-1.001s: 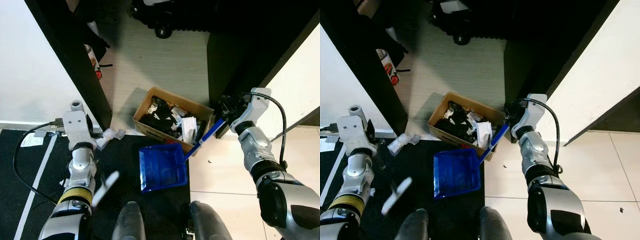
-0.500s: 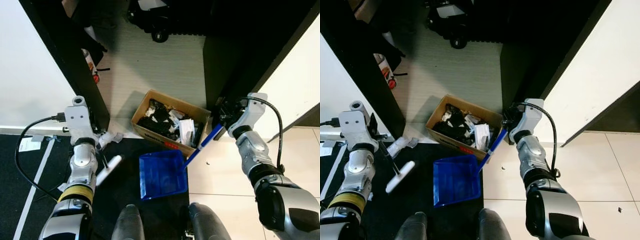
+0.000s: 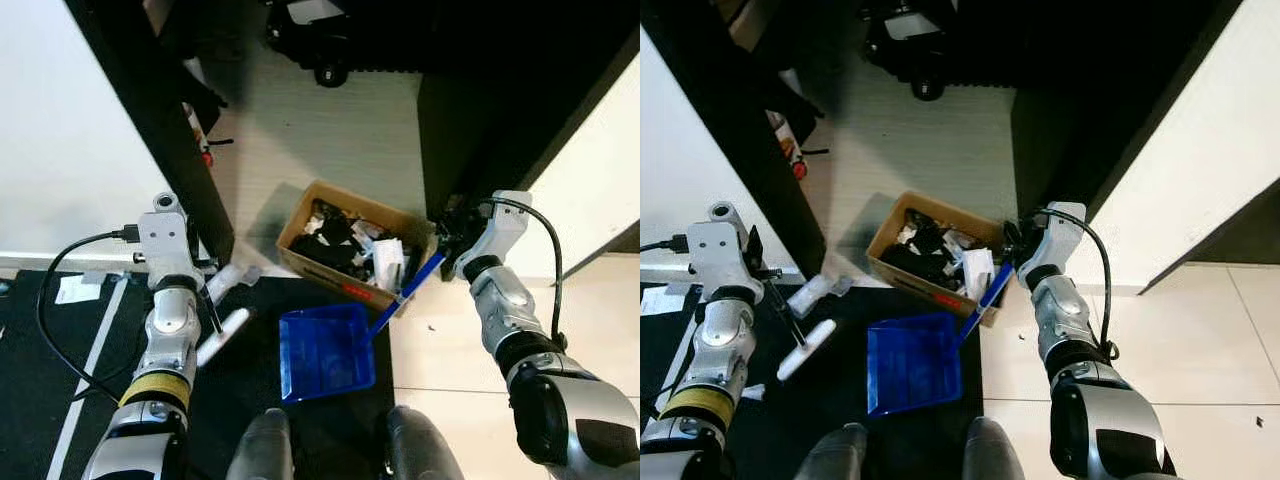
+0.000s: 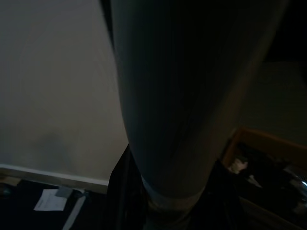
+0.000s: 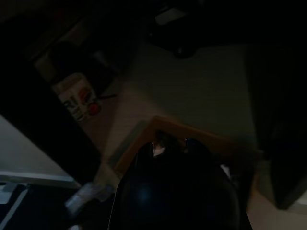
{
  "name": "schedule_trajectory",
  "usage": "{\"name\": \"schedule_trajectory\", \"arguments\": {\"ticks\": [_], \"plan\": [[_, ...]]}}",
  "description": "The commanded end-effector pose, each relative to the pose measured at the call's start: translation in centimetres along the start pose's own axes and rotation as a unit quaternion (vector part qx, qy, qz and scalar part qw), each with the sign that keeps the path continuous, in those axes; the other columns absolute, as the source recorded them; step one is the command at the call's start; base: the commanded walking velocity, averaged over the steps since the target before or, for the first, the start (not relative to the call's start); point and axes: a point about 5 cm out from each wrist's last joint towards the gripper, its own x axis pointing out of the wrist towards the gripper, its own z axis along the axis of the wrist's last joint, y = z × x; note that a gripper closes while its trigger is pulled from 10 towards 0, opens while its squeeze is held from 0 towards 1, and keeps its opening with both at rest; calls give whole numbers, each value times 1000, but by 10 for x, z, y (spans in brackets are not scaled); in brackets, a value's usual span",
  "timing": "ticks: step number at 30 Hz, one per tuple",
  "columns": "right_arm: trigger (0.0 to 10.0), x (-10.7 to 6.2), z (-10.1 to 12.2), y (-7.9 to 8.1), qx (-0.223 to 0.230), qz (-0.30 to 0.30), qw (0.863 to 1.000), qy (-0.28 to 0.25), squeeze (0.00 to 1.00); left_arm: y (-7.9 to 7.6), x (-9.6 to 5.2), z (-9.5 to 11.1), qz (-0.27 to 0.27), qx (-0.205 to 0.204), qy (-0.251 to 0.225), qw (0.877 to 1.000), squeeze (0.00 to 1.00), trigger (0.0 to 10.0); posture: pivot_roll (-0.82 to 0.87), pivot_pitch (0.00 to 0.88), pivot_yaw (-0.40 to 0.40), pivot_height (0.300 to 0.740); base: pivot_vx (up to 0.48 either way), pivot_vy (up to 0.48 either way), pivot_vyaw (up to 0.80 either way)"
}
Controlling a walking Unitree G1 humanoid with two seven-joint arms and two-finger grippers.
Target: Sweep floor
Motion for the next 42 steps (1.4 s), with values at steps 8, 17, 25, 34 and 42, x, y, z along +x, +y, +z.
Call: {"name": "schedule_trajectory", "arguments": {"ticks": [8, 17, 25, 34, 42], "plan": [[10000, -1, 2, -4, 3, -9, 1000, -5, 0, -2, 1, 4, -12, 11, -5, 1000, 0, 10000, 66, 17, -43, 740, 0, 480, 0], [10000, -2, 2, -6, 1, -12, 1000, -4, 0, -3, 0, 4, -14, 11, -4, 1000, 0, 10000, 64, 21, -45, 740, 0, 480, 0], [10000, -3, 1, -7, 1, -15, 1000, -4, 0, -4, 0, 5, -16, 12, -4, 1000, 0, 10000, 66, 28, -44, 740, 0, 480, 0], [10000, -5, -1, -9, 2, -21, 1000, -3, 0, -5, 2, 6, -26, 31, 4, 999, 0, 10000, 66, 31, -37, 740, 0, 356, 0], [10000, -5, 0, -11, 1, -26, 1000, -4, 0, -8, 4, 6, -28, 23, 14, 999, 0, 10000, 63, 30, -36, 740, 0, -327, 0]]}}
